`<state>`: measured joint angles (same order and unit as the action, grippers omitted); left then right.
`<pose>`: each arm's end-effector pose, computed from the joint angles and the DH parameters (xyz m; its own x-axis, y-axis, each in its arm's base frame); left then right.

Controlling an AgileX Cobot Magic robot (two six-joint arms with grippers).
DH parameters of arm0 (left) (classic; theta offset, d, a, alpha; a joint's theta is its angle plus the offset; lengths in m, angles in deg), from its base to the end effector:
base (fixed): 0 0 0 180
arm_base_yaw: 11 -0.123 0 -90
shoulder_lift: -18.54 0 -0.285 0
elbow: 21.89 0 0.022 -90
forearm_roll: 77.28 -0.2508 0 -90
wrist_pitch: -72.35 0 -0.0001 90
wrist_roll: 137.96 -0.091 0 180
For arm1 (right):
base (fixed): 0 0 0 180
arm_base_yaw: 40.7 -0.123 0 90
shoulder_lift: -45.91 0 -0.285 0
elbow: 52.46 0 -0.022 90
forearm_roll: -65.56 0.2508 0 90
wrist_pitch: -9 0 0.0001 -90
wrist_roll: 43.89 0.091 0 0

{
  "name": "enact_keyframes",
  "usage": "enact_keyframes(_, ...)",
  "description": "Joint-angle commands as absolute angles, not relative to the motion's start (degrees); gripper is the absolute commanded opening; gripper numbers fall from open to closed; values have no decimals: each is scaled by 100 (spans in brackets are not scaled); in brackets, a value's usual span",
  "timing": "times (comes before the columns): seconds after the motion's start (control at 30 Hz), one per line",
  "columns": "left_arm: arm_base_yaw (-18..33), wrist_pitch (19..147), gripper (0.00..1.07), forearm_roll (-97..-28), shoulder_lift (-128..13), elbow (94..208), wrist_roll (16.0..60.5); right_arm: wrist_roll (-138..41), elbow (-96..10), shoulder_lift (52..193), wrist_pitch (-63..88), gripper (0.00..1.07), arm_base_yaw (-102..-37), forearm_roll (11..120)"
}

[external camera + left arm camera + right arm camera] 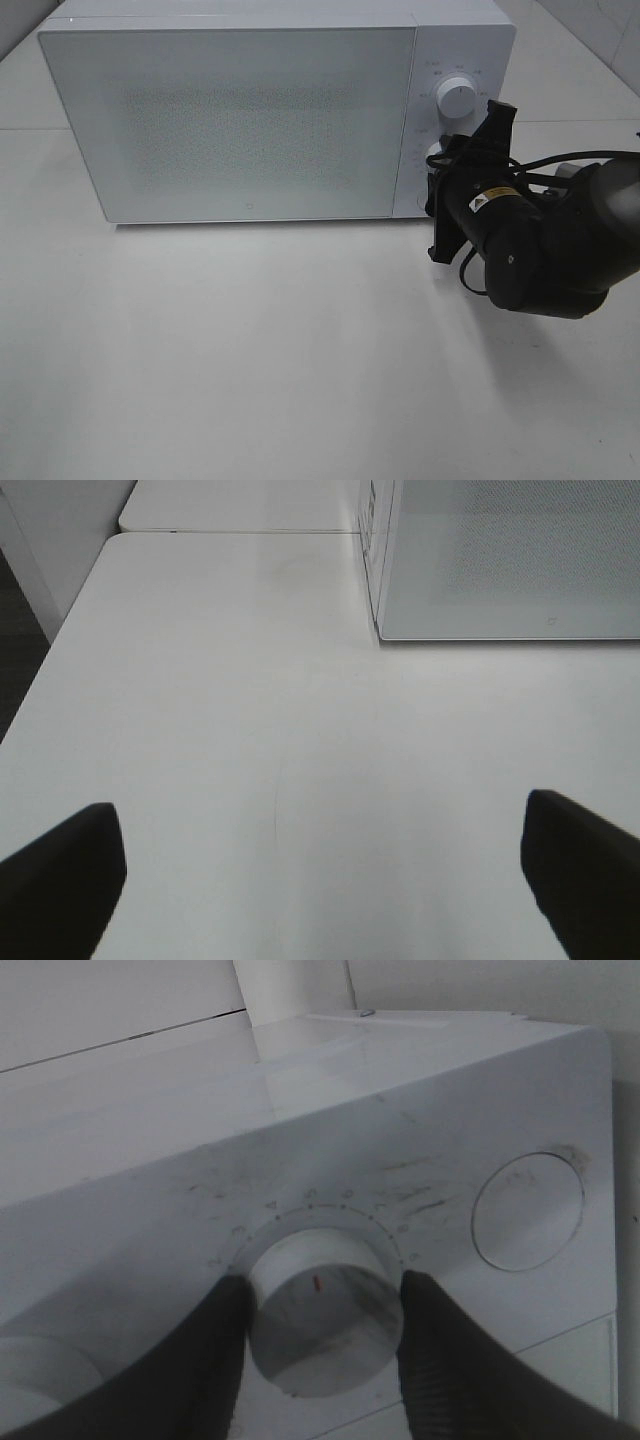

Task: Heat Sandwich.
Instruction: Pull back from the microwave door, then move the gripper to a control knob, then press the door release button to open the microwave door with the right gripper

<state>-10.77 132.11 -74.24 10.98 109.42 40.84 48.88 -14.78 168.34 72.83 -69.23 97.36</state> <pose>-0.0046 -0.0042 0.2782 -0.4382 -0.0040 -0.8989 0.0427 0.9988 -0.0253 0.3173 0.1235 0.1210 0.0368 0.9734 0.2260 0.1508 -0.2290 0.9617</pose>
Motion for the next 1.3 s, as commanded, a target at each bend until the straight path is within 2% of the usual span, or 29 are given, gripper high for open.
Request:
enact_keyframes(0.03,-1083,13159,103,-7418,1241,10931,4135,4928,-1661,16737,8652,34,-6866,9730)
enact_keyframes(0.13,-1083,13159,103,-7418,1241,10931,4135,4922,-1661,16737,8641,42,-6866,9730)
enact_keyframes(0.17,-1083,13159,103,-7418,1241,10931,4135,4859,-1661,16737,8629,51,-6866,9742)
enact_keyframes(0.23,-1083,13159,103,-7418,1241,10931,4135,4802,-1661,16737,8629,62,-6866,9753)
enact_keyframes(0.27,-1083,13159,103,-7418,1241,10931,4135,4802,-1661,16737,8629,62,-6866,9753)
enact_keyframes(0.33,-1083,13159,103,-7418,1241,10931,4135,4802,-1655,16737,8629,74,-6866,9759)
enact_keyframes(0.4,-1083,13159,103,-7418,1241,10931,4135,4802,-1655,16737,8629,77,-6866,9730)
enact_keyframes(1.1,-1083,13159,103,-7418,1241,10931,4135,4790,-1609,16634,8199,75,-6866,9106)
enact_keyframes(1.3,-1083,13159,103,-7418,1241,10931,4135,4790,-1122,16445,7976,75,-6883,8951)
